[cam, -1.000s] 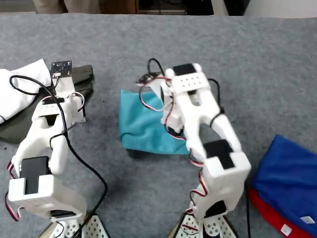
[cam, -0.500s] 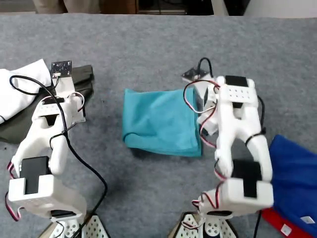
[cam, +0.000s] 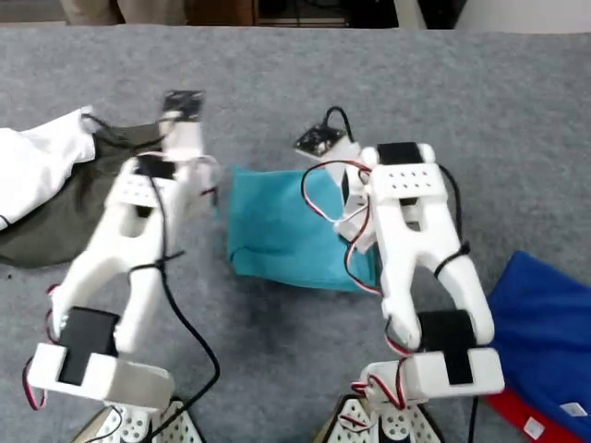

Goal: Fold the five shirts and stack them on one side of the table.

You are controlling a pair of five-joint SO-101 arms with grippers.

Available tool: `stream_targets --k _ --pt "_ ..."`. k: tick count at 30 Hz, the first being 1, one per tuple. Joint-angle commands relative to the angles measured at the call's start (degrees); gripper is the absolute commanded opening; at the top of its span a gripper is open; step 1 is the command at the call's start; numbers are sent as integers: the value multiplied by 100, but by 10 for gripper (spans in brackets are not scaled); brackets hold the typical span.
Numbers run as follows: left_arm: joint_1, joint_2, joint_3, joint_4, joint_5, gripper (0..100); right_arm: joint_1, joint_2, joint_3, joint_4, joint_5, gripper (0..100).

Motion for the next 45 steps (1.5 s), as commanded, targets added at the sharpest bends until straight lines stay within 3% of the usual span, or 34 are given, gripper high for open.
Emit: stream_targets --k 1,9,14,17,23,31,34,38,41,45 --pt "527 -207 -492 -62 316 20 251 251 330 -501 -62 5" --pt "738 1103 -958 -1327 835 20 356 637 787 -1284 -158 5" --pt "387 2527 -2013 -1451 835 20 382 681 796 -1363 -193 5" --pt "167 3134 -2787 -1020 835 20 400 681 796 -1363 -167 5" --pt "176 3363 -3886 686 633 20 365 646 690 -1327 -167 5" --pt "211 2457 -4387 2444 -35 20 391 277 338 -747 -44 4" --pt "431 1745 -3798 2734 -193 20 418 -48 -259 -211 -220 4" --pt "774 409 -2198 2523 -255 20 558 57 -1402 281 -246 4" --pt "1116 -699 -501 1846 -211 20 629 602 -2343 369 -246 4" --pt "1424 -1780 1618 369 -202 20 629 1895 -3530 369 -246 4"
